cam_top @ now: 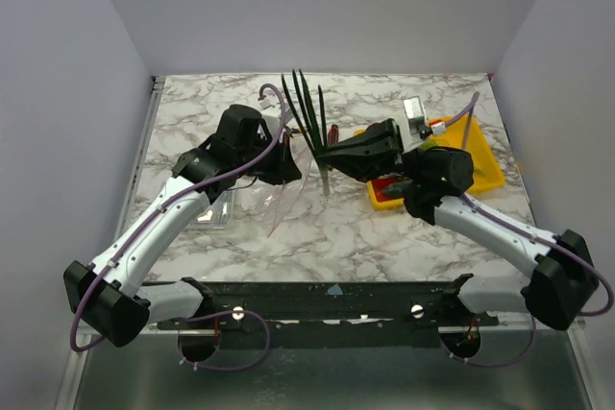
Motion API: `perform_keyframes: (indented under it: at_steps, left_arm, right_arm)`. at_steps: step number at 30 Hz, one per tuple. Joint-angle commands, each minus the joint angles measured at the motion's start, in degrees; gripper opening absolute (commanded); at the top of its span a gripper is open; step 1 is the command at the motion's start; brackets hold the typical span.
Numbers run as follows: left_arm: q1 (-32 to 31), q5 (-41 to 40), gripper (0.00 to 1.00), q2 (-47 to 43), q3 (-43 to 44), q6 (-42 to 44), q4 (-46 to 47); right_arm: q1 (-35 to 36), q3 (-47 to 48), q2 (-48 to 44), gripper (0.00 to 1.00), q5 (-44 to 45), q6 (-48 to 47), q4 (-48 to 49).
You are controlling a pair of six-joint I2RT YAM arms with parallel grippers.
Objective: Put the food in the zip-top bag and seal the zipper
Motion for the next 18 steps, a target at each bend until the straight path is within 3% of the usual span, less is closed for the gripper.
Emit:
perform_keyframes:
  at_steps: [1, 6, 18]
  left_arm:
    - [1.39, 4.76, 0.00, -1.69, -0.37, -0.02, 1.88]
    - [2.06, 5.77, 0.00, -1.55, -0.59, 0.13, 2.00]
    - [3.56, 8.61, 0.00, -2.05, -0.81, 0.31, 2.64]
  right_arm:
    - [1.76, 3.76, 9.91, 0.01, -5.64, 5.67, 28.45]
    - [2.62, 8.07, 17.34, 0.01, -5.37, 5.40, 34.42]
    - [2.98, 17.57, 24.29, 0.01, -7.75, -1.11, 31.02]
